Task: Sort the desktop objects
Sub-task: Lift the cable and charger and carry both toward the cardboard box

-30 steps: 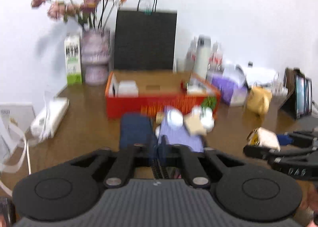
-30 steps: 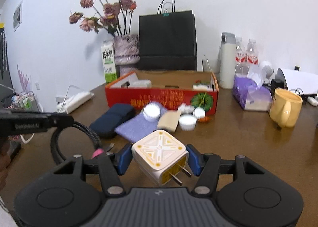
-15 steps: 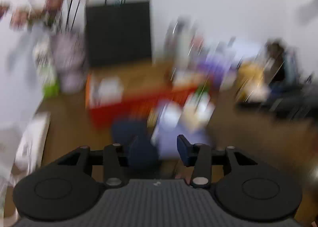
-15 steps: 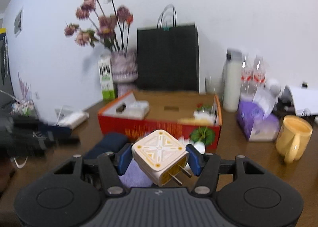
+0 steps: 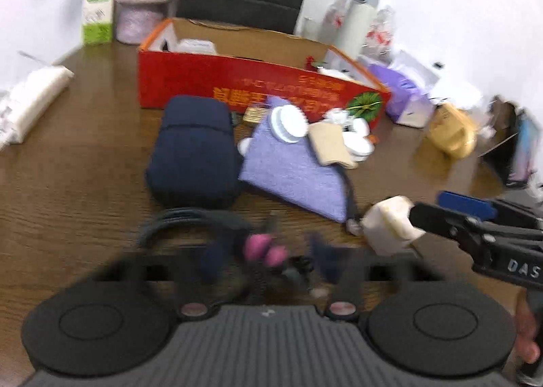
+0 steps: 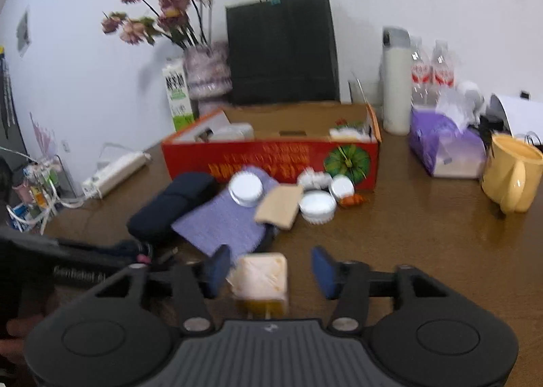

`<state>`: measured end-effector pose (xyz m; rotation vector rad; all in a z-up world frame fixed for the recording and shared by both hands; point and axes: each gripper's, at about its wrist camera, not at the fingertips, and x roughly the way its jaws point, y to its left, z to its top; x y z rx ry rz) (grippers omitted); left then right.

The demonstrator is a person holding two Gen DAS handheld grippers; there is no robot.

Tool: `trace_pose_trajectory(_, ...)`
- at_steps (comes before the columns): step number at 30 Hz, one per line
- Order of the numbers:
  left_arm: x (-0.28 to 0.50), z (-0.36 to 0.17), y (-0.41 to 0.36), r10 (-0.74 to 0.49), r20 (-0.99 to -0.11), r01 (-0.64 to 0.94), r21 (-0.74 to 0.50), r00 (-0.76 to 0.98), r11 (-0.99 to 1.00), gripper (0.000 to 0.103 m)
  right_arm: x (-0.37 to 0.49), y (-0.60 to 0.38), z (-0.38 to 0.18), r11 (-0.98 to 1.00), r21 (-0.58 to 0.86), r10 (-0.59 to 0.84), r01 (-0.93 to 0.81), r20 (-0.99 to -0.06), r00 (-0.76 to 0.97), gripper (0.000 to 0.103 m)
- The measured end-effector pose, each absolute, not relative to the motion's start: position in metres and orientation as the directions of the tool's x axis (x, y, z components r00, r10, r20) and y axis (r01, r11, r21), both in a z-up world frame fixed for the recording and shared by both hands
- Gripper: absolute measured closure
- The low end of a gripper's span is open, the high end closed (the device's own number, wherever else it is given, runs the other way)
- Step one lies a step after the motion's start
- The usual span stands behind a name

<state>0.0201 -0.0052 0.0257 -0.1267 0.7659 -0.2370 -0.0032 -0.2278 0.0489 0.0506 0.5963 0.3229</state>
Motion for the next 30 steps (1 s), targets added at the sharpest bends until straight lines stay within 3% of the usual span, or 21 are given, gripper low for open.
trace_pose_trajectory(2, 0.012, 0.025, -0.003, -0.294, -0.662, 0.176, -0.242, 0.689, 0.954, 0.083, 0.002, -0.225, 0.039, 0.956, 0.124, 0.287, -0.267, -0.585, 0.759, 0.03)
trace_pose_trajectory(6, -0.014, 0.029, -0.001, -0.277, -0.645, 0.169, -0.224, 0.712, 0.96, 0.086, 0.007, -0.208, 0.02, 0.952, 0.114, 0.29, -0.284, -0.633, 0.718, 0.031)
trace_pose_trajectory(7, -0.021, 0.031, 0.0, -0.274, -0.64, 0.169, -0.222, 0.717, 0.96, 0.086, 0.007, -0.205, 0.018, 0.951, 0.107, 0.291, -0.289, -0.618, 0.73, 0.034)
trace_pose_trajectory(8, -0.029, 0.035, 0.001, -0.276, -0.632, 0.17, -0.223, 0.724, 0.96, 0.086, 0.009, -0.2, 0.017, 0.952, 0.08, 0.28, -0.295, -0.615, 0.737, 0.054)
trace_pose_trajectory(9, -0.037, 0.041, 0.002, -0.276, -0.625, 0.175, -0.22, 0.73, 0.96, 0.086, 0.01, -0.195, 0.018, 0.957, 0.049, 0.254, -0.286, -0.616, 0.745, 0.065)
trace_pose_trajectory(13, -0.065, 0.063, 0.002, -0.255, -0.569, 0.185, -0.178, 0.782, 0.966, 0.086, 0.0, -0.192, 0.023, 0.959, 0.072, 0.26, -0.276, -0.615, 0.744, 0.065)
trace_pose_trajectory(18, -0.077, 0.092, 0.005, -0.272, -0.506, 0.205, -0.185, 0.819, 0.961, 0.086, -0.044, -0.202, 0.048, 0.958, 0.105, 0.281, -0.269, -0.543, 0.791, 0.065)
trace_pose_trajectory(22, -0.05, 0.117, 0.004, -0.3, -0.471, 0.239, -0.185, 0.83, 0.953, 0.086, -0.054, -0.212, 0.083, 0.956, 0.094, 0.288, -0.277, -0.474, 0.832, 0.065)
trace_pose_trajectory(27, 0.032, 0.178, 0.002, -0.33, -0.432, 0.293, -0.151, 0.84, 0.944, 0.086, -0.002, -0.219, 0.134, 0.954, 0.046, 0.289, -0.298, -0.422, 0.86, 0.065)
trace_pose_trajectory(30, 0.107, 0.201, -0.001, -0.37, -0.48, 0.292, -0.232, 0.796, 0.928, 0.086, 0.066, -0.222, 0.163, 0.955, 0.079, 0.292, -0.287, -0.431, 0.854, 0.065)
